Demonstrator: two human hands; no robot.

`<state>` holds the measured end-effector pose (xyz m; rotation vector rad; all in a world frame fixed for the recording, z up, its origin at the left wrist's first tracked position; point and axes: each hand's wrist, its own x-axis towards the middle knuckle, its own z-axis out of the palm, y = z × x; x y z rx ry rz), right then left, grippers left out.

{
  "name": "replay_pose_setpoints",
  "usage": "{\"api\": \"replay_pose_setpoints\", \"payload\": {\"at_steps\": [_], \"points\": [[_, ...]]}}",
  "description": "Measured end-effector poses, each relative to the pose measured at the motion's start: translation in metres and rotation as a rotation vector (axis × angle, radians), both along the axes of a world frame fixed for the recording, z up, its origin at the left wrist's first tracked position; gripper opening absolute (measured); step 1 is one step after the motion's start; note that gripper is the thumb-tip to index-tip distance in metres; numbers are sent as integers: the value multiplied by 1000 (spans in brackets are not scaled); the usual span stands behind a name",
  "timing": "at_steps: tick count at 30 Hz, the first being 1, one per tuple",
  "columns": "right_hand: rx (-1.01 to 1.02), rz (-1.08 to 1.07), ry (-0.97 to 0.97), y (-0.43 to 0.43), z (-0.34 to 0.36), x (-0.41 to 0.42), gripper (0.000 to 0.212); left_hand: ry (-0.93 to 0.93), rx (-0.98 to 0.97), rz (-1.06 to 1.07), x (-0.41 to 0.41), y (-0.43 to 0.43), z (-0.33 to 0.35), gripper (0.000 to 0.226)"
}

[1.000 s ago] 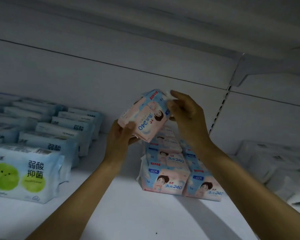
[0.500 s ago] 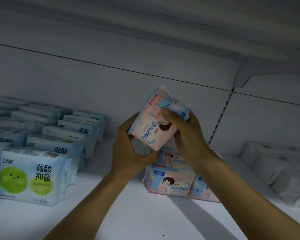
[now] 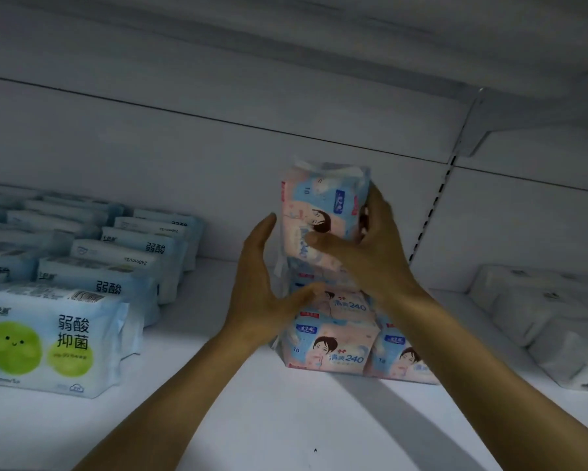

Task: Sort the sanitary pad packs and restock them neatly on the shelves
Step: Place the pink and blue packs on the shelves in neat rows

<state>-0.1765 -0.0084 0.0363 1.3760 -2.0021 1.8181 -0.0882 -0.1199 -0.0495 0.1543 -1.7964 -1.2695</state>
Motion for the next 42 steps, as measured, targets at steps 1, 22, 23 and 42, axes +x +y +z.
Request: {"api": "replay_pose_setpoints", "payload": {"at_steps": [1, 22, 23, 42], "points": [[19, -133, 136, 5, 3, -15, 74, -30, 42, -43, -1, 4, 0, 83], [404, -449, -316, 58, -27, -143, 48, -321, 662, -412, -26, 4, -17, 42], [442, -424, -430, 58, -31, -136, 51, -337, 630, -400, -26, 7, -13, 39], [1104, -346, 356, 65, -55, -26, 85, -408, 564, -423, -38, -4, -32, 49]]}}
